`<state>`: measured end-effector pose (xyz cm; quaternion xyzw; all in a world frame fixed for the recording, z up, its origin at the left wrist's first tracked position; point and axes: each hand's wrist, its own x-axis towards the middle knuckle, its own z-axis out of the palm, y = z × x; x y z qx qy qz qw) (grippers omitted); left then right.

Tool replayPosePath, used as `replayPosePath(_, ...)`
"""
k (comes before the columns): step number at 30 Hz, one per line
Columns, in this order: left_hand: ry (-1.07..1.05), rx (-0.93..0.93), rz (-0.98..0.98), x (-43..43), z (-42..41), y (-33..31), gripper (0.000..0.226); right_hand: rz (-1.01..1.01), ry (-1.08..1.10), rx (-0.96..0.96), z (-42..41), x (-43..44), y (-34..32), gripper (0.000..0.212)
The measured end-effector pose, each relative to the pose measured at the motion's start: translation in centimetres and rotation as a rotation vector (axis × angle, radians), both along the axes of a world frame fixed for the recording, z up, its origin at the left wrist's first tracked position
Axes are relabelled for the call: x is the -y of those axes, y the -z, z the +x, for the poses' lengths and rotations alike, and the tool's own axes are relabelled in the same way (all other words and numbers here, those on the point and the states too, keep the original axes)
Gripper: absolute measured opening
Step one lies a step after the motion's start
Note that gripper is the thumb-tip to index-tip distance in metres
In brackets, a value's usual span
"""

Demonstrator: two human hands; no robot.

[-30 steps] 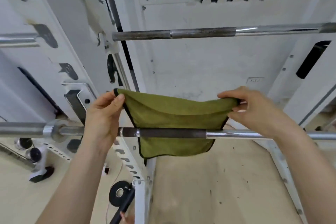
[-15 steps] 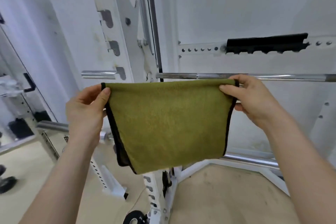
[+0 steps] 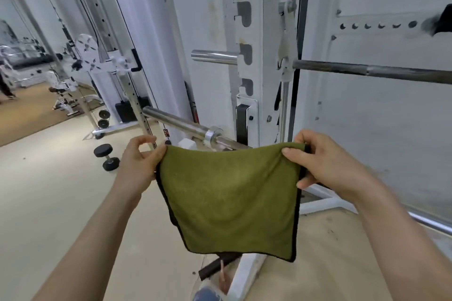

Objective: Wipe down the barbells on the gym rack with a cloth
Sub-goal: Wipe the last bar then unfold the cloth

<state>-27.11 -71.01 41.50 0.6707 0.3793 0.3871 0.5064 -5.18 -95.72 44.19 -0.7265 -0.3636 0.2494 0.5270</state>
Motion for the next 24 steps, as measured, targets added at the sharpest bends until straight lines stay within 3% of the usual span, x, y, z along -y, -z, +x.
replayPosePath(5,0.043,-0.066,0.036,-4.2,-1.4,0.6,0.012,0.056,0.034,0.014,-0.5,-5.6,1.3,0.004)
replayPosePath(14,-0.167,0.020,0.181,-19.9,-2.6,-0.2,0.015,0.308,0.172,0.188,-2.0,-22.3,-0.5,0.015)
replayPosePath(17,-0.164,0.084,0.169,-27.2,-2.3,-1.1,0.021,0.391,0.281,0.128,-2.6,-31.3,-1.7,0.023)
replayPosePath(21,-0.086,0.132,0.091,-37.0,-2.1,-2.7,0.022,0.507,0.377,-0.112,-3.5,-42.4,-4.2,0.020)
replayPosePath(24,-0.042,0.215,0.069,-42.8,-1.7,-4.7,0.020,0.560,0.369,-0.089,-3.4,-48.1,-6.7,0.021)
